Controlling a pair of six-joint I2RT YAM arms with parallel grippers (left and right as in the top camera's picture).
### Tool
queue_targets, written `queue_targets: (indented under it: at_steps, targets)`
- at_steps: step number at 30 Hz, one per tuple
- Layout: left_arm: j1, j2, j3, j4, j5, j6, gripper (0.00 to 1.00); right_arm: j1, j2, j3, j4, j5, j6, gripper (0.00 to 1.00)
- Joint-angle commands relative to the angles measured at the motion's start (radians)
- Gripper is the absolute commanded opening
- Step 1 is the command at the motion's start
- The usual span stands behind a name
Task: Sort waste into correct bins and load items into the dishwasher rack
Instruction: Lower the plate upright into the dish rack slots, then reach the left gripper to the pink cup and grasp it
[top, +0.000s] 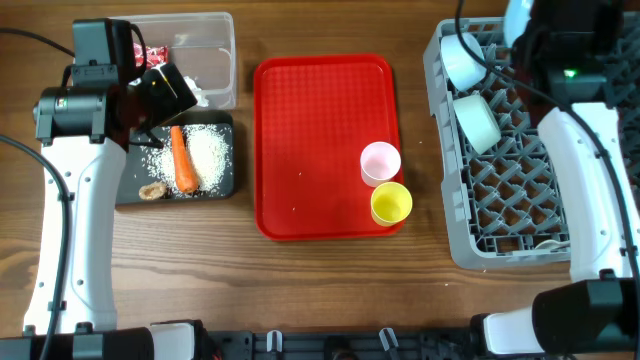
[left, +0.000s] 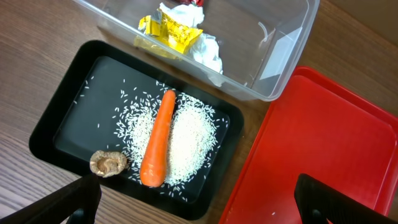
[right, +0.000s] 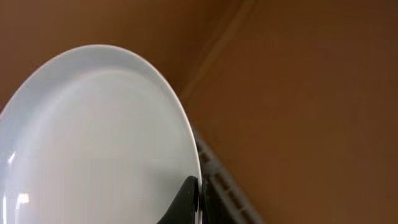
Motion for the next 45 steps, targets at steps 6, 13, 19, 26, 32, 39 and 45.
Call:
queue_targets:
  at_steps: [6, 13, 19, 26, 32, 39, 45]
  targets:
    - [0.003, -0.003, 0.005, 0.003, -0.01, -0.001, 1.0, -0.042, 0.054, 0.01, 0.002, -0.102, -0.543, 0.04]
    - [0.003, -0.003, 0.005, 0.003, -0.01, -0.001, 1.0, -0.043, 0.153, 0.01, 0.013, -0.214, -0.623, 0.04]
    - [0.003, -0.003, 0.005, 0.003, -0.01, -0.001, 1.0, -0.043, 0.245, 0.01, 0.039, -0.214, -0.622, 0.04]
    - [0.003, -0.003, 0.005, 0.003, -0.01, -0.001, 1.0, -0.044, 0.272, 0.01, 0.096, -0.216, -0.62, 0.1]
    - [0.003, -0.003, 0.005, 0.003, -0.01, -0.001, 1.0, -0.044, 0.27, 0.01, 0.137, -0.209, -0.459, 1.0]
    - [0.003, -0.003, 0.005, 0.002, -0.01, -0.001, 1.0, -0.04, 0.17, 0.012, 0.135, -0.164, -0.136, 1.0]
    - [0.003, -0.003, 0.005, 0.003, -0.01, -0.001, 1.0, 0.068, -0.063, 0.012, -0.086, -0.396, 0.029, 1.0]
